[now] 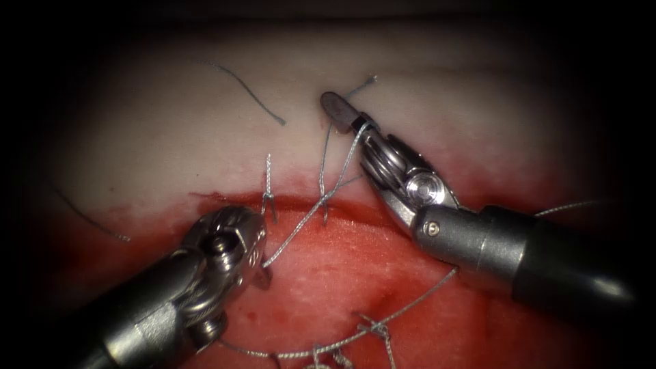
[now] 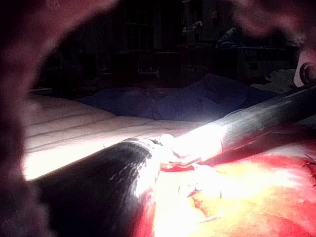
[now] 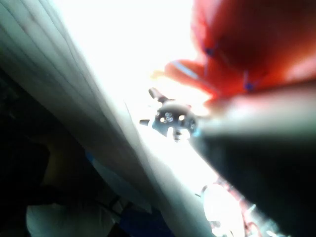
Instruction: Wound Closure
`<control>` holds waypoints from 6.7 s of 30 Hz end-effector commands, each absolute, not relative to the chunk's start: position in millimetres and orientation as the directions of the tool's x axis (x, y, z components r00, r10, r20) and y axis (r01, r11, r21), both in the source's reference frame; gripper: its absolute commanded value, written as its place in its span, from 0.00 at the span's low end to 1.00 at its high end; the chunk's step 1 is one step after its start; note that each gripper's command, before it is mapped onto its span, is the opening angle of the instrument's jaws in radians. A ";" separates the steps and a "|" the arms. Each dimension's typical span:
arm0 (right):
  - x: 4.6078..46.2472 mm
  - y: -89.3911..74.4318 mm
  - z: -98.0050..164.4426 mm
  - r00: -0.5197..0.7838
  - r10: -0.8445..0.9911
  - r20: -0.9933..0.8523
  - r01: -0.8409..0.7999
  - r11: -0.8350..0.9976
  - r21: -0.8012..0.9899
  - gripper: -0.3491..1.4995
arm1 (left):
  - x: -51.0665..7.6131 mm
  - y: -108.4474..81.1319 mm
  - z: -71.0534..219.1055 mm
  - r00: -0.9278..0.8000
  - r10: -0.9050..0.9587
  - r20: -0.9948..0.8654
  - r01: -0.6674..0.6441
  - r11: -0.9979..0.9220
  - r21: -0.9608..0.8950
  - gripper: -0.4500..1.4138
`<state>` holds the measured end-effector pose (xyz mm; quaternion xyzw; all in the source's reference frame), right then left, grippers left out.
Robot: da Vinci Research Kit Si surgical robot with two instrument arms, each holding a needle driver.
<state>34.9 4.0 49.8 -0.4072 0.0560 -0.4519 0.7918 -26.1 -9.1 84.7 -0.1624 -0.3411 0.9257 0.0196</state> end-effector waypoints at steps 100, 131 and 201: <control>45.1 7.1 48.8 -0.157 -0.987 0.042 0.722 -0.144 -0.677 0.74 | -25.2 -7.7 83.9 -0.946 0.212 -0.243 0.012 -0.729 -0.684 0.00; 34.9 4.8 45.4 -0.031 -0.987 0.160 0.609 -0.145 -0.780 0.00 | -17.4 2.0 88.9 -0.861 0.506 -0.058 -0.370 -0.699 -0.612 0.00; 33.2 -10.2 41.4 -0.526 -0.695 0.490 -0.267 -0.412 -0.871 0.00 | -15.6 16.5 107.3 -0.587 0.809 0.034 -0.710 -0.535 0.457 0.00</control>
